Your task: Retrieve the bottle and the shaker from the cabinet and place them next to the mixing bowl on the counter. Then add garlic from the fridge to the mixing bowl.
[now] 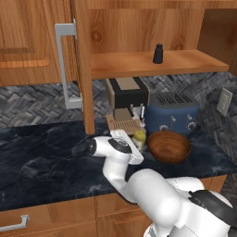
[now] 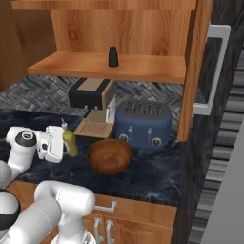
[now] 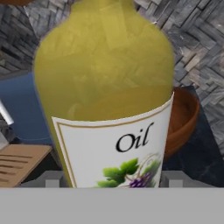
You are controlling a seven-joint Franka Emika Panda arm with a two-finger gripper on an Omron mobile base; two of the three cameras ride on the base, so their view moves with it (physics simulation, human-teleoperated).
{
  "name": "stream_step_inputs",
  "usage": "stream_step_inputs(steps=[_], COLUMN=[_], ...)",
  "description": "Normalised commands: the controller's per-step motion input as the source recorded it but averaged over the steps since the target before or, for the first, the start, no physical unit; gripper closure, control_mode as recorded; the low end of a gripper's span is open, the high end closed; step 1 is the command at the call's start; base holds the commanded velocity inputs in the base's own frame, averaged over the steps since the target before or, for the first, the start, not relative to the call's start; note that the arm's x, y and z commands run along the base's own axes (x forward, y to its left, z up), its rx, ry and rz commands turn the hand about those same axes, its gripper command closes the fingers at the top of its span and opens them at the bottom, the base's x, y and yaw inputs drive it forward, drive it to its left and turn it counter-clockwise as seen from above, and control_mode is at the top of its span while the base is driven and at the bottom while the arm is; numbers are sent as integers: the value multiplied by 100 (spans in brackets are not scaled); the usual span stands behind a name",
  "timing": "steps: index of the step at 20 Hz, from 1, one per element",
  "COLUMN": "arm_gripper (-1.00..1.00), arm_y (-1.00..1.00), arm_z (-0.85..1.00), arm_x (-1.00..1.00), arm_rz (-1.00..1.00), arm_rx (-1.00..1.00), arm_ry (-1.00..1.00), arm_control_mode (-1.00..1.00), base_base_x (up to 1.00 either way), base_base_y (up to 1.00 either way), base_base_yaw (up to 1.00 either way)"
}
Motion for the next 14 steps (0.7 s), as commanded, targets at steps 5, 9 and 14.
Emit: stream_step_inputs(steps=[5,9,14], arm_gripper=[100,100,100], arm_y=[-6,0,0], arm_z=[-21,-3,-2], arm_x=[7,6,11], arm_rz=[-5,-6,-6], arm_rx=[0,0,0], arm_ry=[-1,0,0], arm_control_mode=[-100,-100,-100], base_base_x=[0,0,0], base_base_y=[0,0,0], base_base_yaw=[0,0,0])
